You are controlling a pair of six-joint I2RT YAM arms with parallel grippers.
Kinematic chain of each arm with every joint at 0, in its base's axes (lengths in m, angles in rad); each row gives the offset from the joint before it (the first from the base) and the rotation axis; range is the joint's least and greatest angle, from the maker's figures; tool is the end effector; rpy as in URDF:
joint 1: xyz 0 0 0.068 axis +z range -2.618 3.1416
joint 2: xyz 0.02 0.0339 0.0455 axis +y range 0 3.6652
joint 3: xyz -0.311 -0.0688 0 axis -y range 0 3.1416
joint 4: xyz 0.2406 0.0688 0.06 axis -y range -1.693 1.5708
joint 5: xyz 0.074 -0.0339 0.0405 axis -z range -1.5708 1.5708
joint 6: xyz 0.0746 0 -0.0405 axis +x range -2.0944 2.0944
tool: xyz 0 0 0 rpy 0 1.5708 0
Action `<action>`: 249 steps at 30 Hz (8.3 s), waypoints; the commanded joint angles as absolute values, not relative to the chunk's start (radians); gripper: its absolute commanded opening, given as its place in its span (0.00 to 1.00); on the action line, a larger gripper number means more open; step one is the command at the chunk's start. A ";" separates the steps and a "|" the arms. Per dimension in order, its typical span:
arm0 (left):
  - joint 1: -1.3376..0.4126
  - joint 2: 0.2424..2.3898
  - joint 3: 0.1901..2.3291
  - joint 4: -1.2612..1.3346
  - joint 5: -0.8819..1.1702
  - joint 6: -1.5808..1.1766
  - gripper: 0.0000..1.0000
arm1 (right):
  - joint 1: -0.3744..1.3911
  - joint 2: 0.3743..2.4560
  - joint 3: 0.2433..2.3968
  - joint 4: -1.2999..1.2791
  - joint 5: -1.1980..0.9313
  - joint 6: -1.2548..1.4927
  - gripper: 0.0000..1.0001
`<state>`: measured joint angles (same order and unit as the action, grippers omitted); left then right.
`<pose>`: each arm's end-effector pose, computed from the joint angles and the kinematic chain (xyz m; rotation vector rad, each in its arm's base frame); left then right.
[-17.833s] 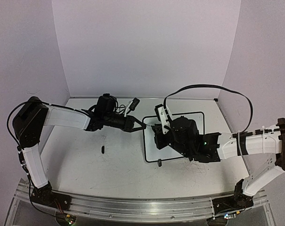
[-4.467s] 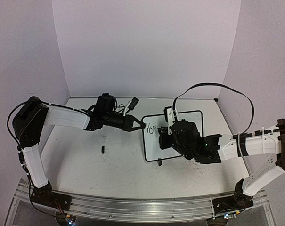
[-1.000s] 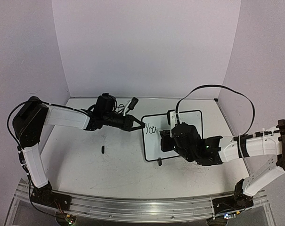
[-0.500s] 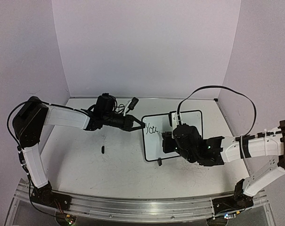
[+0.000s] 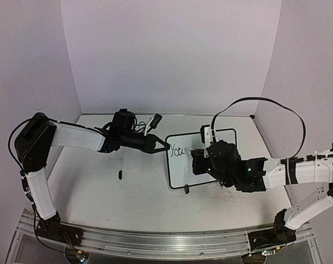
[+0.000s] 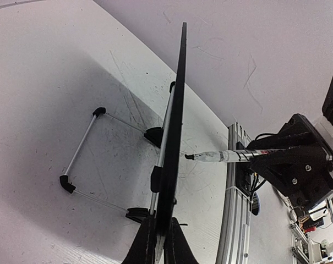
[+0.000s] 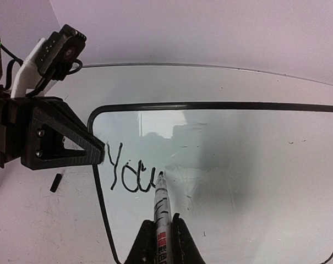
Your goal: Write a sentence on the whiteboard
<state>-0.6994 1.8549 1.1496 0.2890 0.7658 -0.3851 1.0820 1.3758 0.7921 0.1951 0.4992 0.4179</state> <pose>0.3081 -0.3268 0.2501 0.8696 1.9809 -1.4252 0.1830 0.2681 0.2832 -0.3148 1.9189 0.5193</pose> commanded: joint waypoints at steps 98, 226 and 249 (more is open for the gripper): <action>-0.699 1.791 1.091 0.295 0.622 -0.408 0.00 | 1.071 1.325 0.793 0.176 0.495 0.330 0.00; -0.701 1.796 1.096 0.295 0.658 -0.403 0.00 | 1.014 1.370 0.764 0.258 0.407 0.380 0.00; -0.701 1.796 1.095 0.295 0.658 -0.400 0.00 | 1.010 1.378 0.773 0.225 0.530 0.436 0.00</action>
